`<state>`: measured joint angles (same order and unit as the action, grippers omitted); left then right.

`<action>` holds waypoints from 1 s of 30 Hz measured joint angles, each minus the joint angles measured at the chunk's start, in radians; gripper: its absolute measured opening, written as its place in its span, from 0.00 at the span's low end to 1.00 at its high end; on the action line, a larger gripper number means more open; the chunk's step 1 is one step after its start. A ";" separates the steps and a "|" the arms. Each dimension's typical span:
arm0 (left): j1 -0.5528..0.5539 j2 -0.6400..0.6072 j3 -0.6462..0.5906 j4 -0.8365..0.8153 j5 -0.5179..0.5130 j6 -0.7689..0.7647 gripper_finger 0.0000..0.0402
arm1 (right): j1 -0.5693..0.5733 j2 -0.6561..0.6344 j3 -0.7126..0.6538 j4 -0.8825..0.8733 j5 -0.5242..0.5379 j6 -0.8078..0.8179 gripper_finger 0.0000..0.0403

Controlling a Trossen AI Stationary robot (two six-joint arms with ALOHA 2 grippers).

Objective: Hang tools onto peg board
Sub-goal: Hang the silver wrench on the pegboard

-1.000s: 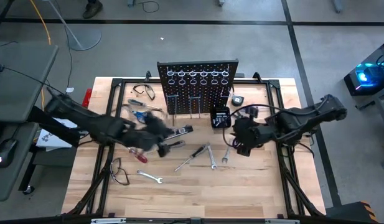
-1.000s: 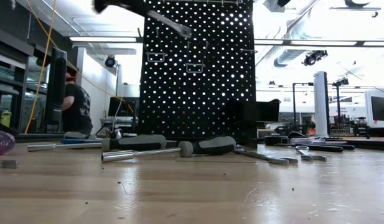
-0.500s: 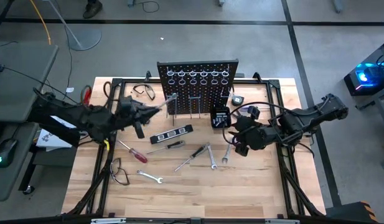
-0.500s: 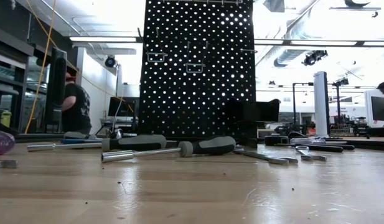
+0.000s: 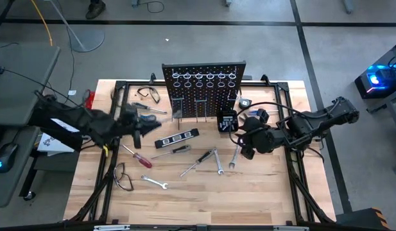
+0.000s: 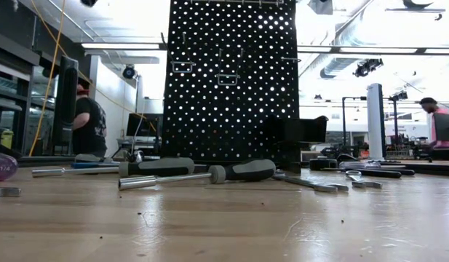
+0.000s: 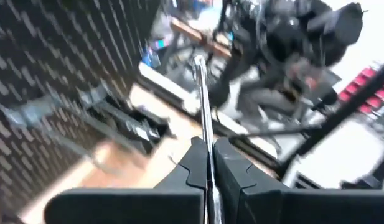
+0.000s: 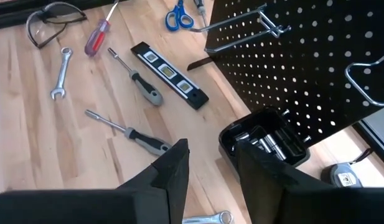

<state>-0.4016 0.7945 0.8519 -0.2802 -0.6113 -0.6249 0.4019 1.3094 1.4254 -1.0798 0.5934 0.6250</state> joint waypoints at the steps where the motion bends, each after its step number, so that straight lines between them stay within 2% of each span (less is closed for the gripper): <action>1: -0.023 0.000 -0.029 0.021 0.000 -0.035 0.00 | 0.000 0.000 0.000 -0.006 -0.001 0.000 0.31; 5: -0.129 -0.002 -0.163 0.212 -0.055 -0.147 0.00 | 0.000 0.000 0.000 -0.033 -0.001 0.004 0.31; 8: -0.217 -0.008 -0.244 0.304 -0.171 -0.210 0.00 | 0.000 0.000 0.000 -0.053 -0.004 0.004 0.31; 13: -0.330 -0.008 -0.318 0.311 -0.406 -0.323 0.00 | 0.000 0.000 0.000 -0.062 -0.006 -0.001 0.31; 17: -0.361 -0.009 -0.356 0.300 -0.524 -0.401 0.00 | 0.000 0.000 0.000 -0.063 -0.006 -0.001 0.31; 25: -0.351 -0.009 -0.379 0.300 -0.548 -0.395 0.00 | -0.002 0.000 -0.001 -0.069 0.001 -0.002 0.31; 30: -0.337 -0.009 -0.379 0.301 -0.500 -0.390 0.00 | -0.003 0.000 -0.001 -0.075 0.003 -0.002 0.31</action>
<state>-0.7387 0.7860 0.4732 0.0208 -1.1111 -1.0149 0.3990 1.3094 1.4246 -1.1548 0.5966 0.6228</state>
